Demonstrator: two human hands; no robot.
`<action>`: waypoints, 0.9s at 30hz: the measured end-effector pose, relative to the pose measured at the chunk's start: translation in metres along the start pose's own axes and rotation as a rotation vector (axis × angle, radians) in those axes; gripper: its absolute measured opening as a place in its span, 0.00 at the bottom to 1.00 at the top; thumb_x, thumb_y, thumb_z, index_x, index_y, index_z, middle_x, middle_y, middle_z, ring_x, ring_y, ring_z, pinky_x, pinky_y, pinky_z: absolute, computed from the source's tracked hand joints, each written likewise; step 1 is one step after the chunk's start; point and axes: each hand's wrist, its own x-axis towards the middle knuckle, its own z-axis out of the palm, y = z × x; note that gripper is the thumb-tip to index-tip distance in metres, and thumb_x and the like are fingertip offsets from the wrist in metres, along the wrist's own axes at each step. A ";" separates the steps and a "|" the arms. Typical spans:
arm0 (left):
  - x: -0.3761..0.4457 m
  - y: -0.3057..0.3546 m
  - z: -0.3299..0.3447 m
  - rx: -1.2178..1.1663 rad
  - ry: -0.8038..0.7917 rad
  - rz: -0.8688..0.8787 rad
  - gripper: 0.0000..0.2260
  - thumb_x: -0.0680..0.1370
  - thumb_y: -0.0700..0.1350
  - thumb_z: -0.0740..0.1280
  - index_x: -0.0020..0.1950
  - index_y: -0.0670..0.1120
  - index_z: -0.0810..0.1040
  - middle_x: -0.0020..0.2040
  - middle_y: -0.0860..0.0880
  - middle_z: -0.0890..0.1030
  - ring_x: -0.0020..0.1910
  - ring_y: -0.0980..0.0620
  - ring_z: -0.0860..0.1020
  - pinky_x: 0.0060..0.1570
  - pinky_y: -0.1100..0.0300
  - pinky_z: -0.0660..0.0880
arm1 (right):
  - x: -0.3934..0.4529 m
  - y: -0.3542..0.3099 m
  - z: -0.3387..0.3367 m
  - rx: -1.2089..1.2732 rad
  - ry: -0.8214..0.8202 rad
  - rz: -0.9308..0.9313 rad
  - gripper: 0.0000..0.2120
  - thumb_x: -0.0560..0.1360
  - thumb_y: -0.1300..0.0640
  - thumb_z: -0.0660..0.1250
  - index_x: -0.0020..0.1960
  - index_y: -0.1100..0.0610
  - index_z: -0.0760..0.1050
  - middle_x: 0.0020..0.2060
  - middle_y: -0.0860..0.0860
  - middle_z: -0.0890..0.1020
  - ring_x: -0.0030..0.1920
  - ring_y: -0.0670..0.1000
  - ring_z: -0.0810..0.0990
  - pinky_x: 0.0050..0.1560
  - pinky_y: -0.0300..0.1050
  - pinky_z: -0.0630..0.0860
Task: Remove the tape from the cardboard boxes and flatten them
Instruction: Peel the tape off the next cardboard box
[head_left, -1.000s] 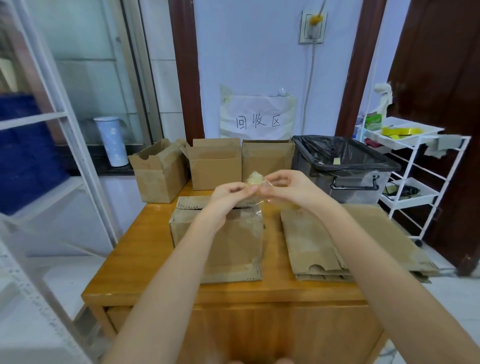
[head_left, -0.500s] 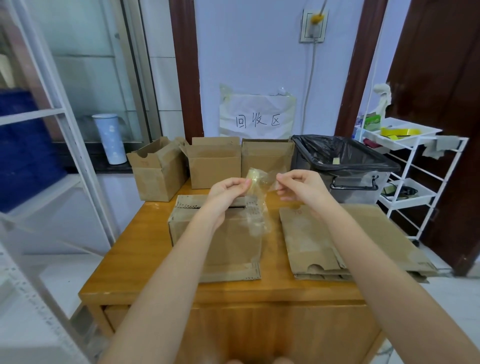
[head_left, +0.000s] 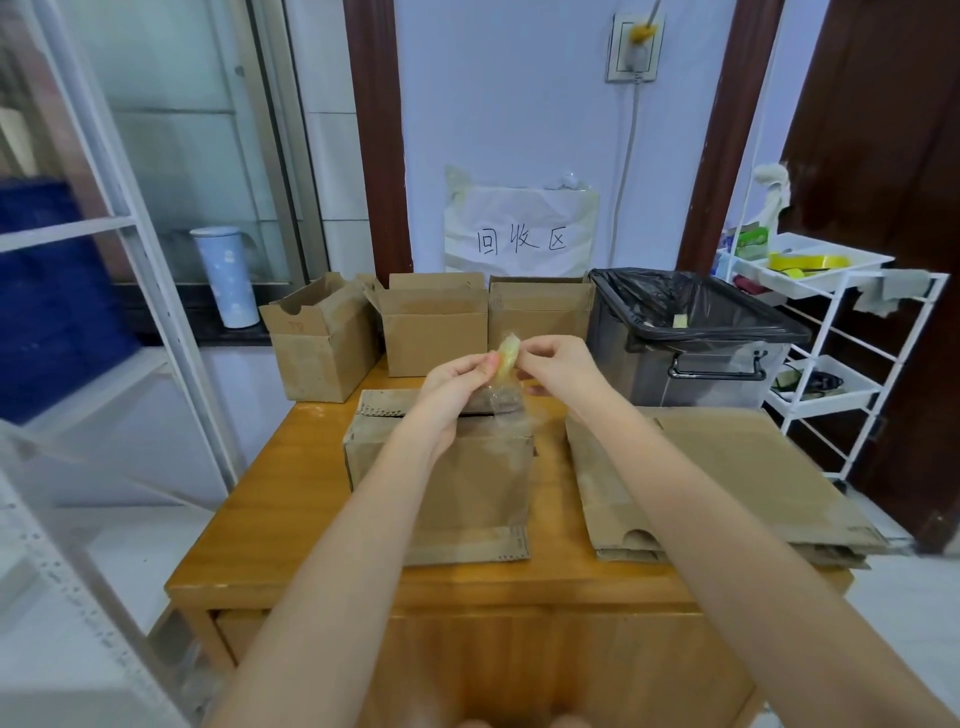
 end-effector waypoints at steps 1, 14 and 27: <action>0.001 -0.001 -0.001 -0.002 0.009 0.000 0.09 0.77 0.48 0.68 0.53 0.46 0.83 0.52 0.50 0.84 0.57 0.51 0.78 0.70 0.51 0.66 | 0.001 0.000 0.002 0.003 0.001 -0.003 0.04 0.76 0.56 0.69 0.49 0.55 0.81 0.40 0.48 0.81 0.40 0.44 0.77 0.33 0.34 0.77; 0.006 -0.005 0.000 -0.094 0.122 0.027 0.05 0.75 0.47 0.71 0.48 0.48 0.83 0.34 0.60 0.81 0.41 0.58 0.74 0.60 0.58 0.72 | -0.010 -0.003 0.002 -0.076 -0.021 -0.273 0.04 0.75 0.59 0.69 0.49 0.57 0.81 0.42 0.45 0.82 0.43 0.38 0.78 0.45 0.25 0.72; 0.004 -0.002 -0.003 -0.074 0.030 0.001 0.13 0.75 0.55 0.68 0.55 0.51 0.80 0.51 0.52 0.84 0.55 0.55 0.81 0.63 0.58 0.71 | -0.015 -0.002 -0.029 -0.009 -0.137 -0.088 0.08 0.76 0.58 0.70 0.51 0.61 0.79 0.45 0.57 0.84 0.43 0.51 0.83 0.45 0.36 0.80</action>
